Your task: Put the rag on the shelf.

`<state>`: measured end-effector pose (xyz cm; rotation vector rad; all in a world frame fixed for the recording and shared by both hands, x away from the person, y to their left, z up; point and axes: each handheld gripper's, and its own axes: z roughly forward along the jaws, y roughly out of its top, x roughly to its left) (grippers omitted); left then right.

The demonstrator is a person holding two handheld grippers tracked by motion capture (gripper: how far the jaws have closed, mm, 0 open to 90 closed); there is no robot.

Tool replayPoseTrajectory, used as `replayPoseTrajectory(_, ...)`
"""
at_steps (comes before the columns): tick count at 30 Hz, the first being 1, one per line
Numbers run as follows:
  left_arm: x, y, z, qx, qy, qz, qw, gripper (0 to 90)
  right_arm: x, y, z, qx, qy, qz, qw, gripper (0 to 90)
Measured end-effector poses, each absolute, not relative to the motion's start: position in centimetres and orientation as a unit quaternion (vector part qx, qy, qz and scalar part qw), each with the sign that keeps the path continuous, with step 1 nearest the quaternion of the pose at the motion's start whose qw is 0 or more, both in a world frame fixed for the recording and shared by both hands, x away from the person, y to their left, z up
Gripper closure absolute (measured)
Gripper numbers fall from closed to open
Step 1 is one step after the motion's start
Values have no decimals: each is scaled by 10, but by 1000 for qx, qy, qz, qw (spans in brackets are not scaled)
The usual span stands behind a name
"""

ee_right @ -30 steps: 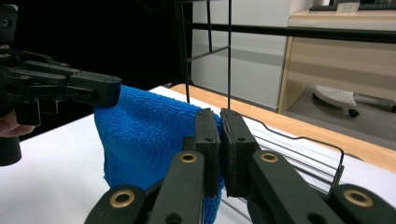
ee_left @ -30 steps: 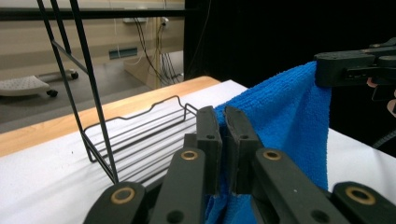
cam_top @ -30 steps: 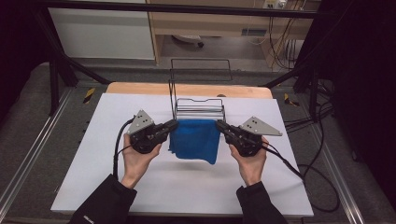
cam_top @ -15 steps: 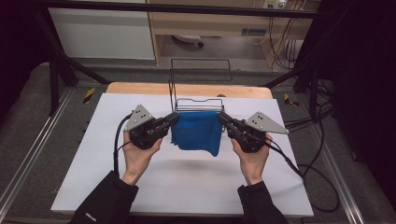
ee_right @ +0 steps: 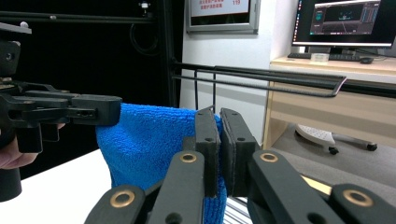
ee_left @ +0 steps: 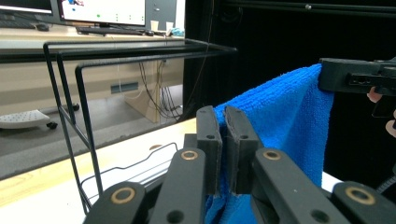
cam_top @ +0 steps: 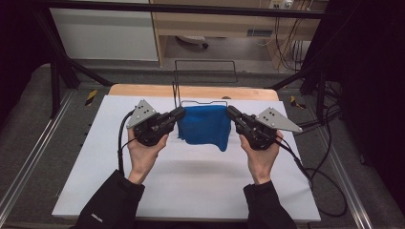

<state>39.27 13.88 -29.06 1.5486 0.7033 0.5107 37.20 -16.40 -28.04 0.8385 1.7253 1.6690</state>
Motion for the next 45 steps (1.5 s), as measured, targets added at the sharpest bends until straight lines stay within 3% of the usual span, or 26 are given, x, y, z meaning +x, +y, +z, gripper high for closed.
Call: replayPoseTrajectory(45,413,124,-223,628,278,267,676,854,391,-172,-215,293,612,642,357,867)
